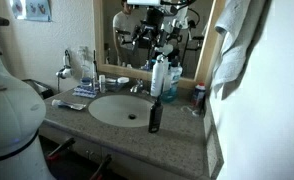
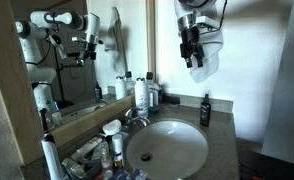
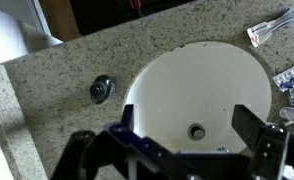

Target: Press the button on the black spray bottle to spray some contents

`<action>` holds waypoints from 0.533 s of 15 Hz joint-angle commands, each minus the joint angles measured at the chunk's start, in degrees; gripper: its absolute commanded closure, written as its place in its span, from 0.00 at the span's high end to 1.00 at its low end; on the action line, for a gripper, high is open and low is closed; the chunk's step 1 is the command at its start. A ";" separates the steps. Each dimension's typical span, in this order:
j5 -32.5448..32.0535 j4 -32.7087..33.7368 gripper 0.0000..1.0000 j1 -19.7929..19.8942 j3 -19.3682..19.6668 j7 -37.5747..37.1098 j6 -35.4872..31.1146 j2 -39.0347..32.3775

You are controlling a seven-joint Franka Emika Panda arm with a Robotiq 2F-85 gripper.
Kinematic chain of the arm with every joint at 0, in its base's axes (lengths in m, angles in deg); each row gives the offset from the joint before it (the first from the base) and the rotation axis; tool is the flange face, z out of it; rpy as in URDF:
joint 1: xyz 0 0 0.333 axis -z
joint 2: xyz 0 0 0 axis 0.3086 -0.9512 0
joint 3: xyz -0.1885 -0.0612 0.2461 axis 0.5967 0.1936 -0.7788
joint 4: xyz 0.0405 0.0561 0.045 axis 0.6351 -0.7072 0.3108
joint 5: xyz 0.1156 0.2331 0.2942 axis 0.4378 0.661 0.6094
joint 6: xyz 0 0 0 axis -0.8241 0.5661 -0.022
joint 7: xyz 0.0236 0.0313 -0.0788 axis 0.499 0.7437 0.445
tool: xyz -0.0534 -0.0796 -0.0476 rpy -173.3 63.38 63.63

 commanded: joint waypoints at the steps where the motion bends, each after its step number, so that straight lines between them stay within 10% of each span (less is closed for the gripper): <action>1: 0.10 0.18 1.00 0.72 -0.62 0.13 0.14 -0.10; 8: 0.48 -3.19 1.00 3.02 0.84 -0.47 -0.97 2.07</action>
